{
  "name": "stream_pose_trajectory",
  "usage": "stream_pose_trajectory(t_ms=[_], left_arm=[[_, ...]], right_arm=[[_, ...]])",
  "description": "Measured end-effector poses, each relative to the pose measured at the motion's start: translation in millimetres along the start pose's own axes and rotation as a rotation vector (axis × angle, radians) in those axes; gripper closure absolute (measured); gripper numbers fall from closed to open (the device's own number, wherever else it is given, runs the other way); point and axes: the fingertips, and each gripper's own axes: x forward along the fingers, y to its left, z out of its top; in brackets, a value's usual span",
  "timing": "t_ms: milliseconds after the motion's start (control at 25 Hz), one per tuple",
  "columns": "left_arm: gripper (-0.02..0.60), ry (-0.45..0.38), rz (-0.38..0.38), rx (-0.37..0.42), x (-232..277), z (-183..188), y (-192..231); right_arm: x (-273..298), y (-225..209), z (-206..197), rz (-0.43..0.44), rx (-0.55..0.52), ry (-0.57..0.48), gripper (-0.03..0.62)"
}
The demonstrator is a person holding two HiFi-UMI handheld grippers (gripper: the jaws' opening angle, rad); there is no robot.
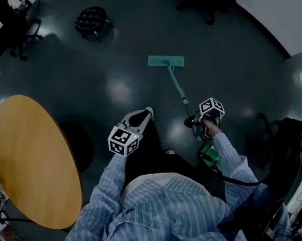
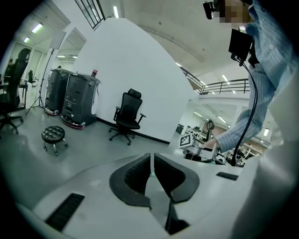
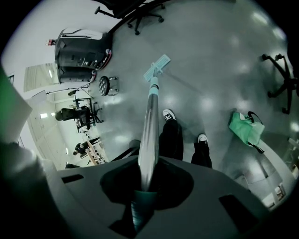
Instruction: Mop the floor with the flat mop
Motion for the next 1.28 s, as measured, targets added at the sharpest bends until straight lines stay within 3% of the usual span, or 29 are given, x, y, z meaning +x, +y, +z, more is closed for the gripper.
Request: stream_pose_trajectory(t_ms=[440, 760, 1040, 1280], left_arm=[[0.555, -0.091, 0.026, -0.011, -34, -40, -109], [0.555, -0.102, 0.057, -0.027, -68, -81, -168], [0.555, -0.071, 0.059, -0.025, -98, -102, -193], [0.555, -0.07, 0.042, 0.008, -99, -95, -197]], right_arm=[[2, -97, -121, 0.011, 0.001, 0.023, 0.539], [-1, -159, -188, -0.009, -0.026, 0.052, 0.54], [1, -189, -239, -0.017, -0.021, 0.066, 0.54], [4, -200, -262, 0.001, -0.015, 0.061, 0.539]])
